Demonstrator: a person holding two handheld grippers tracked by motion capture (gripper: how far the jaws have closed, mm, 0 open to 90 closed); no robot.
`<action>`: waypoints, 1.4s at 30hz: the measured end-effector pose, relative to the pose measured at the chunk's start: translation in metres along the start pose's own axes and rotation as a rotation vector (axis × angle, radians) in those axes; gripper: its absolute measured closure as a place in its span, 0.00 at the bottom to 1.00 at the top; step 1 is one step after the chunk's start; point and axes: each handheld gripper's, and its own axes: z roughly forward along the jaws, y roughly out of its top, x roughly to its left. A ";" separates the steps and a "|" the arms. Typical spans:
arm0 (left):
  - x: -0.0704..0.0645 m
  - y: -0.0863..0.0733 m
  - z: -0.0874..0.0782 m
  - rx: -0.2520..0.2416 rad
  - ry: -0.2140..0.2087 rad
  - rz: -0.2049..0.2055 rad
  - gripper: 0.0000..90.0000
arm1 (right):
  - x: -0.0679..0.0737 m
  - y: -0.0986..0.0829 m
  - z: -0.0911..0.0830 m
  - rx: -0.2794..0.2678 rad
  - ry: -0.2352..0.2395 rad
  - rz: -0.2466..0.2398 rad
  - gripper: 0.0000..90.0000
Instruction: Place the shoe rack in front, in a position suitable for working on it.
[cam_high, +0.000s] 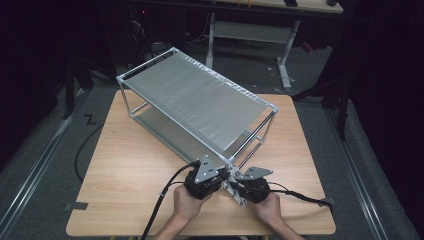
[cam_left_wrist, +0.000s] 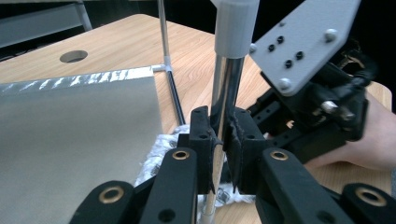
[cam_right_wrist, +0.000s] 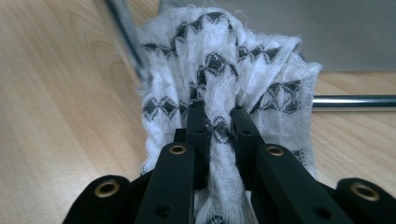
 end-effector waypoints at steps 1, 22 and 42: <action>0.000 0.000 0.000 0.000 0.000 0.000 0.90 | -0.002 0.001 0.001 0.004 -0.013 0.004 0.91; 0.001 -0.001 -0.002 0.001 -0.007 0.004 0.90 | -0.124 0.030 0.017 0.087 -0.357 0.158 0.91; 0.002 -0.001 -0.003 0.006 -0.016 0.002 0.89 | -0.074 0.016 0.007 0.066 -0.235 0.041 0.91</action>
